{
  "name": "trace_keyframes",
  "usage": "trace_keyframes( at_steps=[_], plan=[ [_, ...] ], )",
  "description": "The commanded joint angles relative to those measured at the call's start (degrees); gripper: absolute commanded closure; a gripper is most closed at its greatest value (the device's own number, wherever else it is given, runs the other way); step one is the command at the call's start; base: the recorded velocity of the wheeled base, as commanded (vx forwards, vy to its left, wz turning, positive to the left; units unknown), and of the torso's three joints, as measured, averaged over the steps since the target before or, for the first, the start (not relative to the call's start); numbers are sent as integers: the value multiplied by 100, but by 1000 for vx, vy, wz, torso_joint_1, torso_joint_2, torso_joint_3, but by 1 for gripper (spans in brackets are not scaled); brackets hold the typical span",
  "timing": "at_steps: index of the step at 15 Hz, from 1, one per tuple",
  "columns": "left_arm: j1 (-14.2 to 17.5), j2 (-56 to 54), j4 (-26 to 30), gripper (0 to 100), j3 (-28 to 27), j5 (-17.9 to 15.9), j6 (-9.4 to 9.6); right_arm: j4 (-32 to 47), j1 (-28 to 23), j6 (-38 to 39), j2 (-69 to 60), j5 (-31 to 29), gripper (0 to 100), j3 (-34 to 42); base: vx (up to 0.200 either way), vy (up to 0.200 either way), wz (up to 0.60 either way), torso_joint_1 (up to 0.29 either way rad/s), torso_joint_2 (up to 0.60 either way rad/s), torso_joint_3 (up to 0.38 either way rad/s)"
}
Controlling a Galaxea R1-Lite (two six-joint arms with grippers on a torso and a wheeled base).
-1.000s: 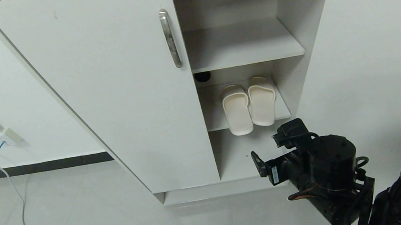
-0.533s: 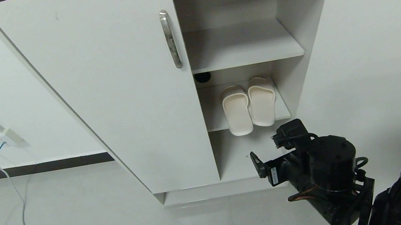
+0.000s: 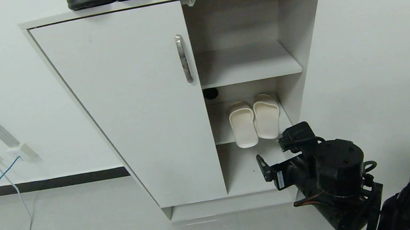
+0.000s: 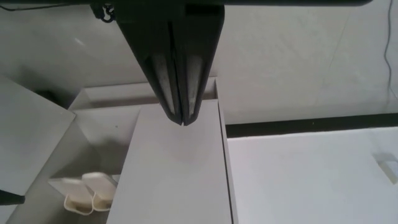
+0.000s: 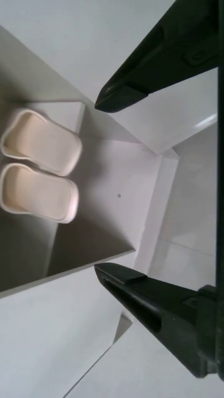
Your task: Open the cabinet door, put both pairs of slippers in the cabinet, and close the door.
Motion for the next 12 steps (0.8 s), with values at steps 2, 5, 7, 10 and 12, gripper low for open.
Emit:
trace_keyframes(
  at_steps=[2, 5, 7, 10, 12],
  plan=[
    [1, 7, 2, 100, 1, 3, 2, -53, 2, -8, 23, 1, 0, -1, 0, 0, 0, 0, 0, 200],
    [1, 7, 2, 100, 1, 3, -7, -61, 28, -17, 23, 1, 0, -1, 0, 0, 0, 2, 4, 199],
    [1, 7, 2, 100, 1, -6, -7, -61, 54, -43, 32, 1, 0, -1, 0, 0, 0, -2, 0, 163],
    [1, 7, 2, 100, 1, 3, -7, -61, 107, -43, 32, 1, 0, -1, 0, 0, 0, 2, -2, 25],
    [1, 7, 2, 100, 1, 3, -7, -61, 116, -43, 32, 1, 0, 8, 0, 200, 0, 5, 5, 12]
  ],
)
